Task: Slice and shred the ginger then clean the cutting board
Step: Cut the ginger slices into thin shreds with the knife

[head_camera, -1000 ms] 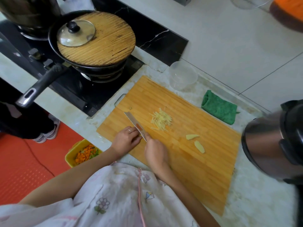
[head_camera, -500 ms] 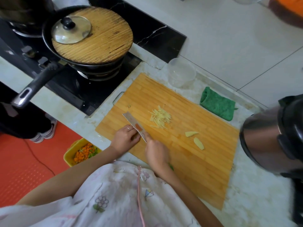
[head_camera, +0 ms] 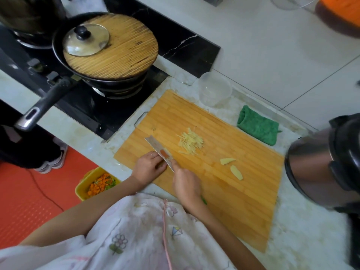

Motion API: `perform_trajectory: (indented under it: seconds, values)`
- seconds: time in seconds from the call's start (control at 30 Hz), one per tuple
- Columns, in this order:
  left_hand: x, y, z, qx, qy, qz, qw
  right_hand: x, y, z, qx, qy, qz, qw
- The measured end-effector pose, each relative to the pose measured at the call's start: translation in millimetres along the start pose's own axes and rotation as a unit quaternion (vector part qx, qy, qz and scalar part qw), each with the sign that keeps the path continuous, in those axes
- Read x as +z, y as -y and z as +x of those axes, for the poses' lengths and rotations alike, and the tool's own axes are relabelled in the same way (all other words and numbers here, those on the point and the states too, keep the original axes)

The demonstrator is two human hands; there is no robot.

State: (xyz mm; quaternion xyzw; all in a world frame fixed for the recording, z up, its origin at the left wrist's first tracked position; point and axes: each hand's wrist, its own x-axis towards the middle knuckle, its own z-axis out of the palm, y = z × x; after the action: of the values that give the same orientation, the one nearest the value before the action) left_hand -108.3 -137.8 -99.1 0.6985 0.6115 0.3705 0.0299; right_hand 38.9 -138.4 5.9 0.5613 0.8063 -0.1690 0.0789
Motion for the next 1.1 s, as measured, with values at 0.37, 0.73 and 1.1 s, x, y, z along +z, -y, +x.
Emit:
perform_trajectory:
  seconds: [0.37,0.73,1.1]
  values:
    - [-4.6,-1.7,1.8,-0.007,0.001,0.006,1.000,4.5,-1.7,0.6,0.005,-0.009,0.017,1.000]
    - [-8.0,-5.7,5.2,0.001,-0.010,-0.009,1.000,-0.4,-2.4,-1.4,0.003,-0.007,0.000,1.000]
    - [-7.8,-5.8,4.1,-0.002,-0.011,-0.010,1.000,-1.9,-3.7,-3.5,-0.009,0.001,0.009,1.000]
